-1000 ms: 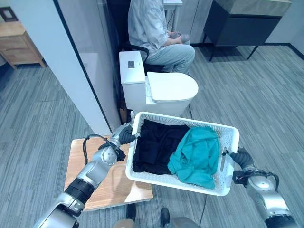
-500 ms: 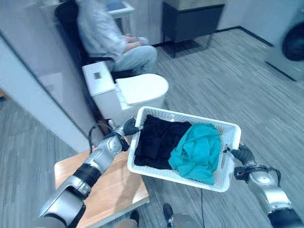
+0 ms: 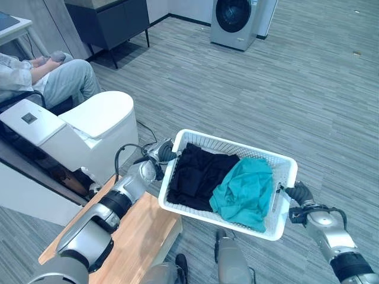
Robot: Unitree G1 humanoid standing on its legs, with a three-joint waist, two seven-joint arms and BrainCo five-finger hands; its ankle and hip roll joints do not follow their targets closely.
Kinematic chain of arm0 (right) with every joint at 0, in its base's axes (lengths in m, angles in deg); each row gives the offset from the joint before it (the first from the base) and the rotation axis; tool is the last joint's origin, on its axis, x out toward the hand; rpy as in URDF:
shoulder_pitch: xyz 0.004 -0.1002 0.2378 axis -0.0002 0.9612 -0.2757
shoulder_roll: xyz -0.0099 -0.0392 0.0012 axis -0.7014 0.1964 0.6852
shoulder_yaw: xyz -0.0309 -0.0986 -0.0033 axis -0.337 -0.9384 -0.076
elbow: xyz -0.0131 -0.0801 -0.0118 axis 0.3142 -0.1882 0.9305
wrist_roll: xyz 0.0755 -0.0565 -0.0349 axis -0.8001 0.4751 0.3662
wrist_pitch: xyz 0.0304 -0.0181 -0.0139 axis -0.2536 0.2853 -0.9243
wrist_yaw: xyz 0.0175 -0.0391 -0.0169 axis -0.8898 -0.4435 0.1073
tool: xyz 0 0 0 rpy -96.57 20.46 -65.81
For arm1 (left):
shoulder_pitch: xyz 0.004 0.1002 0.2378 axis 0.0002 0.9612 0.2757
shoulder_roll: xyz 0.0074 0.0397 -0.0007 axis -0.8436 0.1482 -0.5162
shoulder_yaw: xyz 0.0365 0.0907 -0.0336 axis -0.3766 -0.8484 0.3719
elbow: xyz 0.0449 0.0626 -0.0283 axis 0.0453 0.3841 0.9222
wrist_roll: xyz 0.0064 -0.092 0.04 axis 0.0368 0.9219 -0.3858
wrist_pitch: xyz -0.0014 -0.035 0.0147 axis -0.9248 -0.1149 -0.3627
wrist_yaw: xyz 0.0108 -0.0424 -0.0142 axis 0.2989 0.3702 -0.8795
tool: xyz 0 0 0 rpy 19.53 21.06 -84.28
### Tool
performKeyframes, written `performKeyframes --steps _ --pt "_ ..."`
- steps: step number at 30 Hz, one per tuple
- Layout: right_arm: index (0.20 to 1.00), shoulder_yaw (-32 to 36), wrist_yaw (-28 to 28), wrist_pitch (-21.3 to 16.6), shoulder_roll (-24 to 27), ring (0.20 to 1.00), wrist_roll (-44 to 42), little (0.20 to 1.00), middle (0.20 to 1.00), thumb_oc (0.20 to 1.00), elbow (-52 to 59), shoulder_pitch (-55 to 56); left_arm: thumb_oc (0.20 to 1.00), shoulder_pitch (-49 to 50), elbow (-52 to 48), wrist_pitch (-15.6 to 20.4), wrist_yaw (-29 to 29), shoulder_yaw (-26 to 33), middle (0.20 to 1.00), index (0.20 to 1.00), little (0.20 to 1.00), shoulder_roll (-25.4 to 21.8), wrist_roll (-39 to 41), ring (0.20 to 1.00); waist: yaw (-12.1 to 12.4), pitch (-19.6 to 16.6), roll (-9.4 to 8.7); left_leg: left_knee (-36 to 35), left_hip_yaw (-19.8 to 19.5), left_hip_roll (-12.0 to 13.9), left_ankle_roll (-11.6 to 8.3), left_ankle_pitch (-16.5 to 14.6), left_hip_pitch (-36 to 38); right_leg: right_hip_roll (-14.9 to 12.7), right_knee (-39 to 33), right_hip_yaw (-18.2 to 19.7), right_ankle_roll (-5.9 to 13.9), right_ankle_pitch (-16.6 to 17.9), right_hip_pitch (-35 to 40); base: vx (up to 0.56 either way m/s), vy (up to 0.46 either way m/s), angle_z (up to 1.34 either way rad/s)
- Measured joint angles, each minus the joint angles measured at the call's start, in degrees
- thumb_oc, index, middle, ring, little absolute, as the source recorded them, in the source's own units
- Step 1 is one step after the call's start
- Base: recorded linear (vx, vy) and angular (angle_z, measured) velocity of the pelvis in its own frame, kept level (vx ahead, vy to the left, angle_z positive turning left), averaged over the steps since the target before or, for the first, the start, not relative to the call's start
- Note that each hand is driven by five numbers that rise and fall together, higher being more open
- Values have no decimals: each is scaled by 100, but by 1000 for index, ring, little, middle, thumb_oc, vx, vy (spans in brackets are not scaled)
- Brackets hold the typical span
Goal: Grab the laundry basket,head to the washer,open it,put in the laundry and shut it.
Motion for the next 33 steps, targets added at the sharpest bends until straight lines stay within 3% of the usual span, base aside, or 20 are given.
performKeyframes --steps 2,3,5,6,8,10,12,17,18,19,22,23,25,26,27,28,29,31,32,33 --pt "200 -152 -90 12 -38 200 7 200 200 200 -8 -193 200 4 -62 -12 18 56 200 200 200 -236 122 200 210 -10 37 -316 246 148 -38 269 46 -9 -326 -269 4 -257 595 -196 -104 -112" --pt "200 -234 -154 16 -145 200 51 200 200 200 -5 -433 200 -5 -166 -22 5 124 200 200 200 -512 162 200 493 -15 43 -601 626 344 -162 503 62 -133 -669 -524 7 -459 1129 -197 -153 -149" --pt "200 -289 -146 16 -261 200 52 200 200 200 -35 -617 200 -14 -237 -22 -10 219 200 200 200 -674 164 200 716 -24 28 -669 867 497 -254 615 -17 -258 -960 -722 28 -518 1427 -180 -207 -114" --pt "200 -290 -132 15 -363 200 51 200 200 200 -75 -706 200 -23 -297 -27 -75 290 200 200 200 -733 166 200 850 -153 -88 -740 809 555 -498 785 -220 -195 -1937 -791 -54 -519 1769 -160 -237 -56" --pt "200 -322 -120 21 -445 200 53 200 200 200 -395 -913 200 115 -322 -19 -101 319 200 200 200 -692 190 200 919 -256 95 -861 824 859 -734 976 -247 108 -2257 -847 -289 -252 1668 -90 -167 -65" --pt "200 -396 -120 38 -393 200 52 200 200 200 -440 -881 200 303 -310 -18 -144 323 200 200 200 -630 206 200 931 -400 147 -848 609 1056 -917 1136 -267 423 -2185 -687 -451 -254 1558 -139 -343 -53" --pt "200 -377 -107 28 -403 200 50 200 200 200 -462 -698 200 323 -291 -4 -172 319 200 200 200 -475 207 200 921 -458 43 -731 521 1194 -998 1142 -321 528 -1893 -648 -642 -406 1419 -170 -402 -13" --pt "200 -337 -114 -20 -332 200 29 200 200 200 -511 -455 200 339 -251 40 -197 251 200 200 200 -312 204 200 851 -484 30 -616 70 1479 -1212 1499 -500 890 -1231 -924 -923 -716 1166 -137 -277 23" --pt "200 -291 -126 -54 -329 200 -21 200 200 200 -506 -392 200 344 -246 38 -210 256 200 200 200 -261 202 200 897 -483 33 -601 -20 1553 -1253 1526 -547 954 -1028 -977 -1095 -828 1069 -60 -166 34" --pt "200 -288 -119 -58 -327 200 -75 200 200 200 -512 -371 200 344 -246 34 -208 250 200 200 200 -236 200 200 907 -495 52 -615 -168 1627 -1321 1709 -655 1051 -916 -1093 -1188 -870 977 -48 -245 40" --pt "200 -272 -139 -129 -215 200 -189 200 200 200 -480 -254 200 354 -175 41 -199 202 200 200 200 -161 200 200 914 -502 4 -616 -471 1654 -1188 2424 -909 1151 -802 -1304 -1517 -874 742 -25 -229 20" --pt "200 -351 -103 -127 -243 200 -191 200 200 200 -475 -247 200 358 -149 30 -200 164 200 200 200 -187 202 200 1080 -459 -139 -355 -895 1698 -1267 2630 -1030 1229 -802 -1197 -1735 -859 704 50 -193 -15" --pt "200 -424 -18 -124 -255 200 -190 200 200 200 -401 -346 200 354 -144 43 -205 110 200 200 200 -317 210 200 1072 -372 -318 283 -1652 796 -1436 1321 -1332 1300 -1380 -1006 -1869 -383 747 267 -195 -43" --pt "200 -447 7 -111 -281 200 -189 200 200 200 -420 -522 200 354 -106 38 -219 165 200 200 200 -361 214 200 1086 -261 -301 283 -1638 245 -1331 962 -1466 1403 -1956 -887 -1882 -75 907 396 -147 -69" --pt "200 -560 30 -110 -316 200 -187 200 200 200 -412 -717 200 361 176 40 -219 266 200 200 200 -376 266 200 1127 -126 -162 20 -1135 -120 -1183 814 -1629 1678 -2578 -668 -1853 168 1264 517 -154 -113" --pt "200 -711 29 -110 -325 200 -189 200 200 200 -309 -761 200 361 307 14 -221 309 200 200 200 -451 337 200 1291 -62 -29 -250 -651 -173 -1129 779 -1821 1929 -2833 -641 -1906 150 1476 606 -121 -123" --pt "200 -782 22 -111 -331 200 -192 200 200 200 -230 -742 200 363 305 20 -220 328 200 200 200 -529 343 200 1400 -57 -21 -357 -364 -204 -1131 779 -1998 2072 -2876 -692 -2085 136 1568 678 -98 -86" --pt "200 -844 23 -92 -374 200 -193 200 200 200 -100 -710 200 511 217 53 -216 558 200 200 200 -604 357 200 1397 -51 -46 -94 313 -91 -1063 705 -2226 2284 -2797 -592 -2177 -145 1696 522 -35 -58" --pt "200 -841 16 -91 -441 200 -191 200 200 200 -33 -708 200 643 146 29 -211 626 200 200 200 -683 361 200 1580 -66 -144 14 328 -42 -824 588 -2210 2320 -2537 -357 -2299 -244 1690 583 -46 -101" --pt "200 -845 14 -92 -500 200 -187 200 200 200 -15 -694 200 720 125 30 -209 628 200 200 200 -758 361 200 1658 -130 -243 35 275 -89 -784 554 -2132 2346 -2499 -225 -2245 -353 1750 720 -41 -79"
